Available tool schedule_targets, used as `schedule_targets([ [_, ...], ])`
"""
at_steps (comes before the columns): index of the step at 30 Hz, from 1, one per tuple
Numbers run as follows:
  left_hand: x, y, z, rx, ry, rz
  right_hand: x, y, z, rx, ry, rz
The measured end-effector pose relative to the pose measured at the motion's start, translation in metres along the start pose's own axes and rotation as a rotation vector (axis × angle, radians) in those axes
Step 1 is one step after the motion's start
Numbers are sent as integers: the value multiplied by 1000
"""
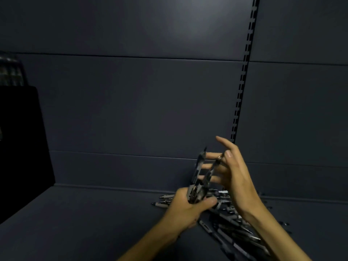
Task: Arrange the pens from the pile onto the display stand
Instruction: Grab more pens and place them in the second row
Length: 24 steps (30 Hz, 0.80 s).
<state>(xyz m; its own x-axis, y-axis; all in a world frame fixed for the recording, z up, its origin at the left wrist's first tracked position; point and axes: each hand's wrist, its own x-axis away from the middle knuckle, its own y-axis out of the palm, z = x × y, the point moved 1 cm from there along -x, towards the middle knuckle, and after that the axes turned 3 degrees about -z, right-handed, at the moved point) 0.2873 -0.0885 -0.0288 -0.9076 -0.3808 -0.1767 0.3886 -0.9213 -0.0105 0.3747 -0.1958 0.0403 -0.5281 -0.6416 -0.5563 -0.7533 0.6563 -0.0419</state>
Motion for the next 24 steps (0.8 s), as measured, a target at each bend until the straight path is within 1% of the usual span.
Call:
schedule_targets([
  [3, -8, 13, 9, 7, 35, 90, -6, 10, -13, 169, -116, -77],
  [5, -13, 18, 13, 49, 76, 136, -8, 16, -16, 291, -149, -126],
  [7, -14, 19, 13, 42, 112, 169, -9, 19, -15, 362, -165, -143],
  [12, -12, 14, 3, -2, 142, 229, -13, 20, 1, 391, -104, -131],
  [15, -10, 9, 8, -26, 187, 283, -10, 23, 8, 384, -77, -162],
  [17, -10, 6, 6, -98, 230, 346, -8, 25, 10, 404, -84, -184],
  [19, -14, 4, -3, -168, 232, 449, -6, 27, 13, 459, -94, -221],
  [20, -16, 4, -7, -183, 227, 471, -5, 29, 14, 489, -98, -243],
  [22, -21, 4, -14, -222, 220, 412, -3, 31, 19, 530, -110, -262],
  [24, -19, 6, -21, -312, 200, 364, -3, 31, 24, 561, -127, -257],
])
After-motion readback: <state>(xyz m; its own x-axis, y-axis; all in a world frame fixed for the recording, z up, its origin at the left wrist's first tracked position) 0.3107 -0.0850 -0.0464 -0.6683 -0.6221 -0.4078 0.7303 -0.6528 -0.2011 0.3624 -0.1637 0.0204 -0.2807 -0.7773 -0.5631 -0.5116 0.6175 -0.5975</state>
